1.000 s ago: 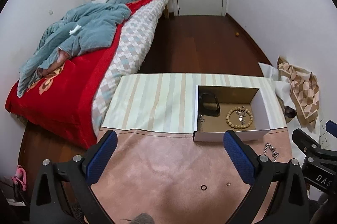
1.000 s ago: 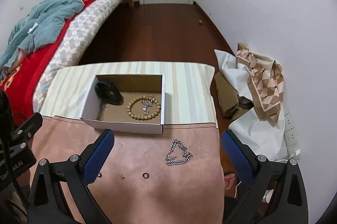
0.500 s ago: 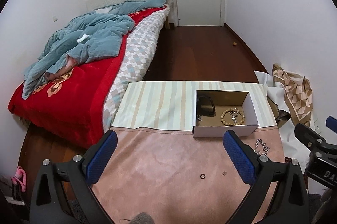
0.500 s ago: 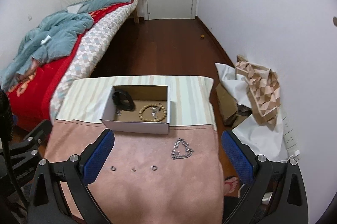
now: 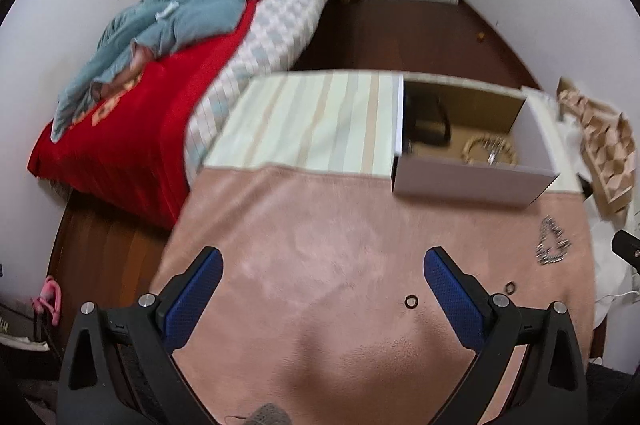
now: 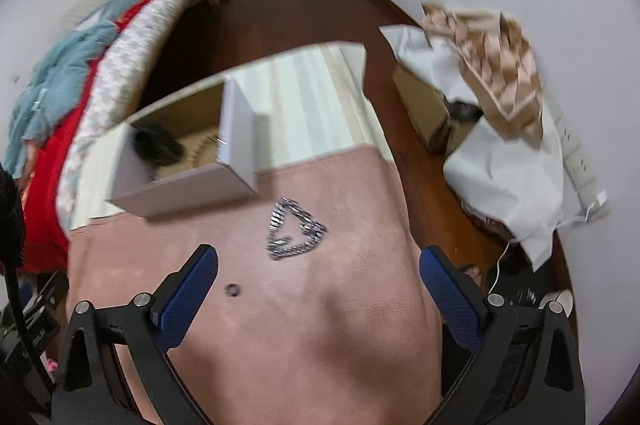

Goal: Organize jewelry
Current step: 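Move both tools back toward the thick silver chain and small rings, then grasp the thick silver chain with the right tool while the left tool grasps a small black ring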

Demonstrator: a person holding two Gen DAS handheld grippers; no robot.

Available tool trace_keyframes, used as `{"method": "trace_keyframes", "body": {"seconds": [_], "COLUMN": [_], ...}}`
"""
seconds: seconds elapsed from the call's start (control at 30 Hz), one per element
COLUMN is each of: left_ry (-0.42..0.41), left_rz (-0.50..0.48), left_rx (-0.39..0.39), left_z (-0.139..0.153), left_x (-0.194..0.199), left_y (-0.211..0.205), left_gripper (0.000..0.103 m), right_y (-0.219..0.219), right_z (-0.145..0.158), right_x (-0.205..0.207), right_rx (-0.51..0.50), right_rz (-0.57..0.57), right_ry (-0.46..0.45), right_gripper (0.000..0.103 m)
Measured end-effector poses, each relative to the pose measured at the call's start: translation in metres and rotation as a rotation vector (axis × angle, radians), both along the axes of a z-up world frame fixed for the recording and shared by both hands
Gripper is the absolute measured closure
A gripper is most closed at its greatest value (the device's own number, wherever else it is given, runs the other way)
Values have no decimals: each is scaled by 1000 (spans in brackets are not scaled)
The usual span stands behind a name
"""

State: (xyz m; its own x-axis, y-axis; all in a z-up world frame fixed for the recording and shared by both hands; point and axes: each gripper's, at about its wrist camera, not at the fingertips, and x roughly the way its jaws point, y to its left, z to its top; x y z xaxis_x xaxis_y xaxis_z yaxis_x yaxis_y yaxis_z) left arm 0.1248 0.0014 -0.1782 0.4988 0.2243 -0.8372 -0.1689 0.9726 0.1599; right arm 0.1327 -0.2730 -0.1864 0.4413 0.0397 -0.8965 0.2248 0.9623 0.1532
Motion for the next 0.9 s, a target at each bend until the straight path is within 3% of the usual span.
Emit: {"method": "trace_keyframes", "body": {"seconds": [0.17, 0.27, 0.4, 0.43, 0.47, 0.5, 0.7, 0.9], "left_ry": [57, 72, 91, 95, 101, 109, 154, 202], "left_rz": [10, 12, 34, 41, 46, 48, 46, 0], "left_rx": [41, 67, 76, 71, 64, 55, -6, -47], "left_z": [-34, -44, -52, -53, -54, -54, -61, -78], "left_x": [16, 20, 20, 20, 18, 15, -12, -23], "left_y": [-8, -5, 7, 10, 12, 14, 22, 11], "left_gripper": [0, 0, 0, 0, 0, 0, 0, 1], "right_y": [-4, -5, 6, 11, 16, 20, 31, 38], "right_z": [-58, -80, -85, -86, -86, -85, -79, -67], "right_x": [23, 37, 45, 46, 47, 46, 27, -19], "right_rx": [-44, -53, -86, -111, -129, -139, -74, -7], "right_rz": [-20, -33, -4, 15, 32, 51, 96, 100], "right_ry": [58, 87, 71, 71, 69, 67, 71, 57], "right_gripper": [32, 41, 51, 62, 82, 92, 95, 95]}}
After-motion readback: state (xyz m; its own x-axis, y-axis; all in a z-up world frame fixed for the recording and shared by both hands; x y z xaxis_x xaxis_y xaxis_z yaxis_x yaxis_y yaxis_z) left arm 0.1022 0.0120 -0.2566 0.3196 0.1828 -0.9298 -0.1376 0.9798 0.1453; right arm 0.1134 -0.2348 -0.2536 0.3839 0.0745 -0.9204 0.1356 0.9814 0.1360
